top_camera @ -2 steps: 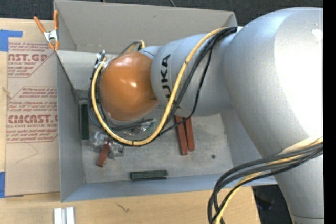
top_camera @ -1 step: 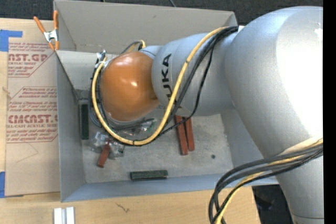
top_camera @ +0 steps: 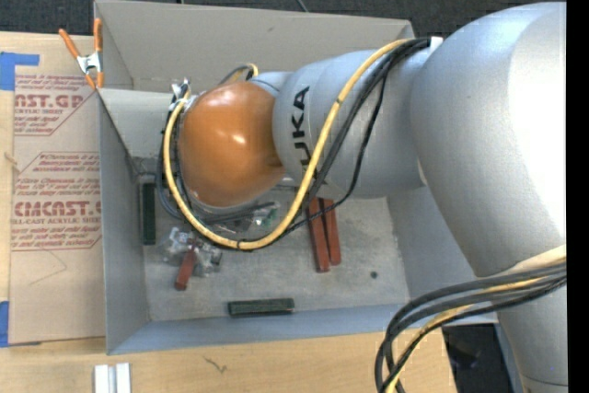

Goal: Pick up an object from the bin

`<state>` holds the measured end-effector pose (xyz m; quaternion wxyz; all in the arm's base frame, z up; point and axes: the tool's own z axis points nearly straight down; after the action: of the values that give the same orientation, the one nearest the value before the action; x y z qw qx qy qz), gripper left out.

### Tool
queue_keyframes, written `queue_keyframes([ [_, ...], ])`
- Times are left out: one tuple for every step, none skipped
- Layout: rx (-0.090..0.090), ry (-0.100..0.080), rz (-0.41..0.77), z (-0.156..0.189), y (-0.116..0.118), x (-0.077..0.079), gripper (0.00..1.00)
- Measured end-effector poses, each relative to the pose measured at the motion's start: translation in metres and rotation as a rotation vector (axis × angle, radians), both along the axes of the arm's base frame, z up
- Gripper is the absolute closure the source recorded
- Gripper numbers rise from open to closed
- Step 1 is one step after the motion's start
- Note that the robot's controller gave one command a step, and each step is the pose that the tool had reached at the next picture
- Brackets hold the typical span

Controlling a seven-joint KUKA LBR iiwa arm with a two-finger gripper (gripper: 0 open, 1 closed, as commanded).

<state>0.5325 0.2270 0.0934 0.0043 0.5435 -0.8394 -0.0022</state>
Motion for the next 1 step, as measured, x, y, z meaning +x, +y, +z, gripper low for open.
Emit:
queue_keyframes([
  [0.003,-0.009,0.0,0.0189,0.001,0.0024,1.0],
])
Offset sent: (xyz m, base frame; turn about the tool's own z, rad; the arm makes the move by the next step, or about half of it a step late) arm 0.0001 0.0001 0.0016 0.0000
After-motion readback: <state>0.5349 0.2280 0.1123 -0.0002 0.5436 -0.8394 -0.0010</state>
